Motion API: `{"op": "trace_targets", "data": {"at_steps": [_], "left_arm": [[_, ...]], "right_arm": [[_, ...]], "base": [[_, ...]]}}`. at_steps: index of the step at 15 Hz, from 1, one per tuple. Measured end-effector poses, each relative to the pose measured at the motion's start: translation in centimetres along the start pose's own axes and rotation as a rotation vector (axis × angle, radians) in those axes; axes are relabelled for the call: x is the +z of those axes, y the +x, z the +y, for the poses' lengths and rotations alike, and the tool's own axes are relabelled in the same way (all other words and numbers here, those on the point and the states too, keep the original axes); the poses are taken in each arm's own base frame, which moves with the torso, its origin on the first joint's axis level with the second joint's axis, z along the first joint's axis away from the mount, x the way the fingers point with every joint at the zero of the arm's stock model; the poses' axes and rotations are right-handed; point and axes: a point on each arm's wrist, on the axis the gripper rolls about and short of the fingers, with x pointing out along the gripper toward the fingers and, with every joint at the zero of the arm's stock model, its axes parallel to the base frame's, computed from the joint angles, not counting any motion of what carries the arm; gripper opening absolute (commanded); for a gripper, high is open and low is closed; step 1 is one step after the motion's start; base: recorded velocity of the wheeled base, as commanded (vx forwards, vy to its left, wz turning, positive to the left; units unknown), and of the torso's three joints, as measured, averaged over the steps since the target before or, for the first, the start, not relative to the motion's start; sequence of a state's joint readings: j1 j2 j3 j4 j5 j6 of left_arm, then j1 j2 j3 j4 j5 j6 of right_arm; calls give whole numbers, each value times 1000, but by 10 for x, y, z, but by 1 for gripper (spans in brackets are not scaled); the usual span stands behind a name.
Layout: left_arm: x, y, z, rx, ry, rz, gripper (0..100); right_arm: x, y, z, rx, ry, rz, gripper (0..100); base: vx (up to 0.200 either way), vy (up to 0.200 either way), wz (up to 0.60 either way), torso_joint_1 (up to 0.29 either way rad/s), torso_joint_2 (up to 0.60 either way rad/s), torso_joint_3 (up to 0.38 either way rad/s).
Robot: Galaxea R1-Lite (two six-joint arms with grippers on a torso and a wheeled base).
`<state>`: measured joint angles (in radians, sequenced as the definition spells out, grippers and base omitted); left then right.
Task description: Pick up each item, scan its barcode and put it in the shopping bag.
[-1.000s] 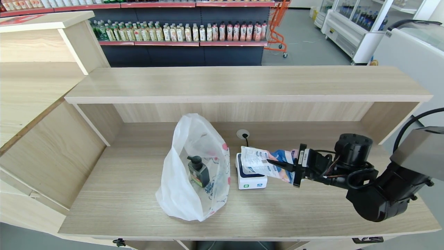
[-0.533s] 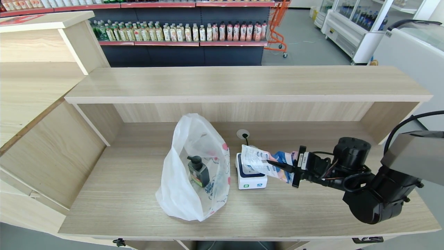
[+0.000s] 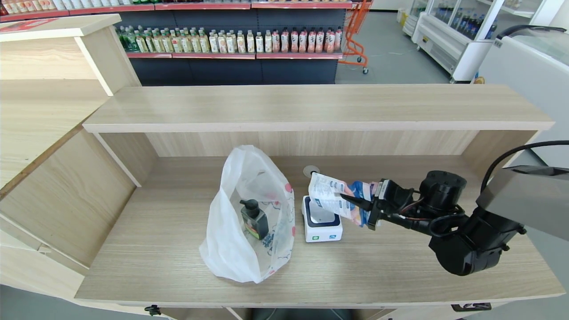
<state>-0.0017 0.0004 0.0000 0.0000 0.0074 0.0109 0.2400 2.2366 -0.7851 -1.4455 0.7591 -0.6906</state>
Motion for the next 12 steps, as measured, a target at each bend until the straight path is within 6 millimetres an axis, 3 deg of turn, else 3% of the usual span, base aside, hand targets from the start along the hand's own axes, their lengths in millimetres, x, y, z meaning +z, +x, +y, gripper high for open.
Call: {"op": "trace_targets", "data": {"at_steps": [4,12], "left_arm": [[0,0,0,1,0,0,100],[0,0,0,0,0,0,100]], "right_arm": [[-7,5,3,7,62,39,0],[-3,8,10,30,87,48,0]], "base": [[0,0,0,0,0,0],[0,0,0,0,0,0]]}}
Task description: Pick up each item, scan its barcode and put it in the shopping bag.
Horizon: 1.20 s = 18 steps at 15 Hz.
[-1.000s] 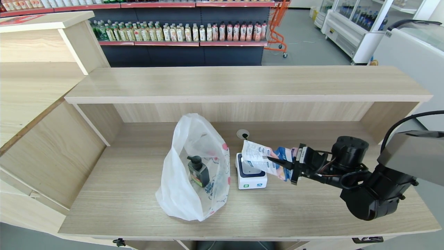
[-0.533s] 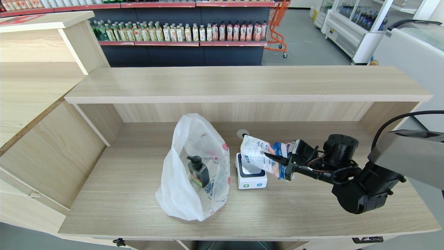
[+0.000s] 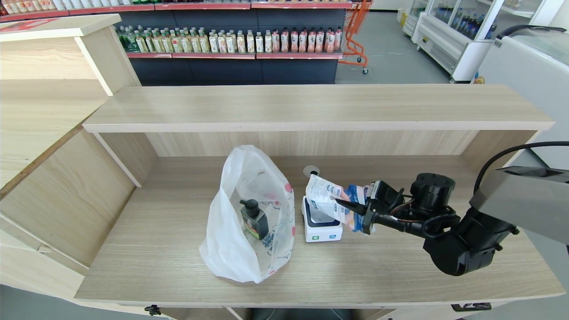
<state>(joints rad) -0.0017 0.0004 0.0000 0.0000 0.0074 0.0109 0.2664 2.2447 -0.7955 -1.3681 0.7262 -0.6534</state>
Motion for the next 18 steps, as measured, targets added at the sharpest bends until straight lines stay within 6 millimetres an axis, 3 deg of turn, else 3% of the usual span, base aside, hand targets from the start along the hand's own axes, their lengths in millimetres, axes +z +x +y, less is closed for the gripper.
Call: {"op": "trace_targets", "data": {"at_steps": [3,5,8,10,13,18], "left_arm": [[0,0,0,0,0,0,100],[0,0,0,1,0,0,100],[0,0,0,0,0,0,100],[0,0,0,0,0,0,100],[0,0,0,3,-32,0,100],[0,0,0,2,-2,0,100]], "right_arm": [[28,-18,-12,-92,145,50,0],[63,-38,-22,-209,378,116,0],[104,-67,-21,-330,892,294,0],[139,-74,-32,-391,1072,242,0],[161,-73,-36,-381,1084,187,0],[165,-71,-37,-378,1114,168,0]], "base": [[0,0,0,0,0,0],[0,0,0,0,0,0],[0,0,0,0,0,0],[0,0,0,0,0,0],[0,0,0,0,0,0],[0,0,0,0,0,0]]}}
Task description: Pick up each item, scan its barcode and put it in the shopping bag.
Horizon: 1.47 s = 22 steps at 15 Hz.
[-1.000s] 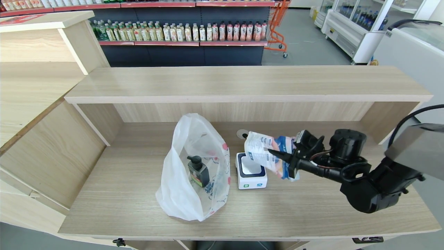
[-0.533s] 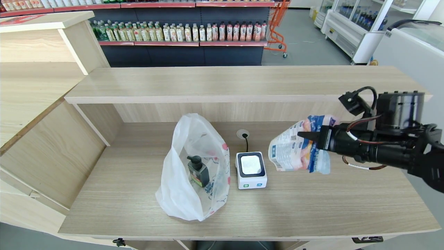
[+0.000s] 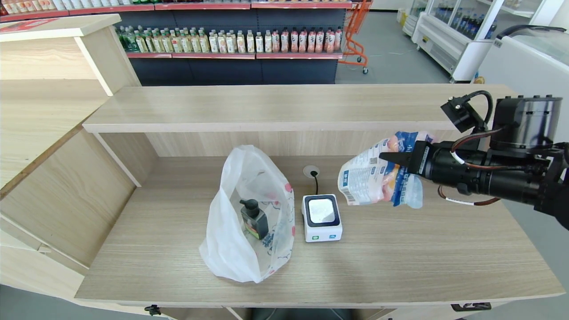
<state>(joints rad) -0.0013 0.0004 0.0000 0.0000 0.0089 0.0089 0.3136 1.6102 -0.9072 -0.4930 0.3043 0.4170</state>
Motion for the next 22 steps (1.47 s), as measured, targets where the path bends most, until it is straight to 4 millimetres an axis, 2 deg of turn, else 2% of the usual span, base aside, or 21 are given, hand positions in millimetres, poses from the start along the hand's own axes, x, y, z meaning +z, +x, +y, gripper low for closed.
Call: {"op": "trace_targets", "data": {"at_steps": [3,8,13,18,22], "left_arm": [[0,0,0,0,1,0,100],[0,0,0,-2,3,0,100],[0,0,0,-1,0,0,100],[0,0,0,-2,0,0,100],[0,0,0,-3,0,0,100]], "right_arm": [[-1,3,-1,-2,16,6,0],[3,14,-1,4,51,2,0],[6,44,6,45,53,10,0],[-24,83,-1,44,-13,111,0],[-38,113,-8,57,-91,150,0]], "base": [[0,0,0,0,0,0],[0,200,0,4,6,3],[0,0,0,0,0,0],[0,0,0,0,0,0],[0,0,0,0,0,0]]}}
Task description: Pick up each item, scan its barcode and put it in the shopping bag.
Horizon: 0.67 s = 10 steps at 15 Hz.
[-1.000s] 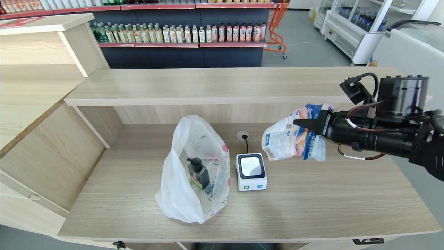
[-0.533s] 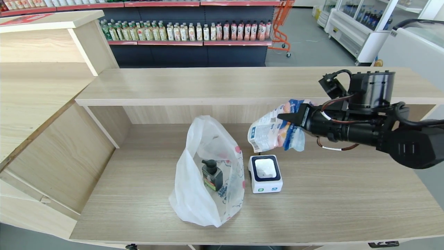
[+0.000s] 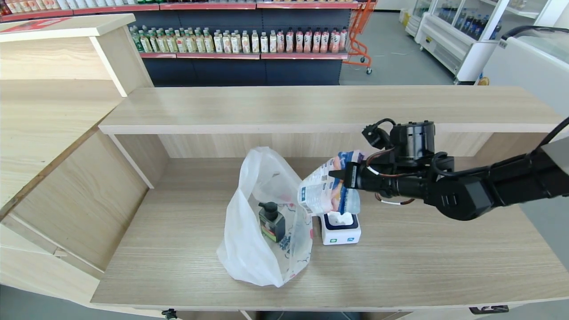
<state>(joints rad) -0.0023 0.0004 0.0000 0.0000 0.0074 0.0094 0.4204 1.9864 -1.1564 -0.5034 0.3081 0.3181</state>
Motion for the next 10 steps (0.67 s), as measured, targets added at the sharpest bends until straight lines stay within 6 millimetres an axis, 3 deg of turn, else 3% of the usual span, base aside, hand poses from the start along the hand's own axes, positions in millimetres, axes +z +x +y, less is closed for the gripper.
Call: {"op": "trace_targets", "data": {"at_steps": [10], "left_arm": [[0,0,0,1,0,0,100]], "right_arm": [[-28,58,5,114,-267,40,0]], "base": [[0,0,0,0,0,0]]}}
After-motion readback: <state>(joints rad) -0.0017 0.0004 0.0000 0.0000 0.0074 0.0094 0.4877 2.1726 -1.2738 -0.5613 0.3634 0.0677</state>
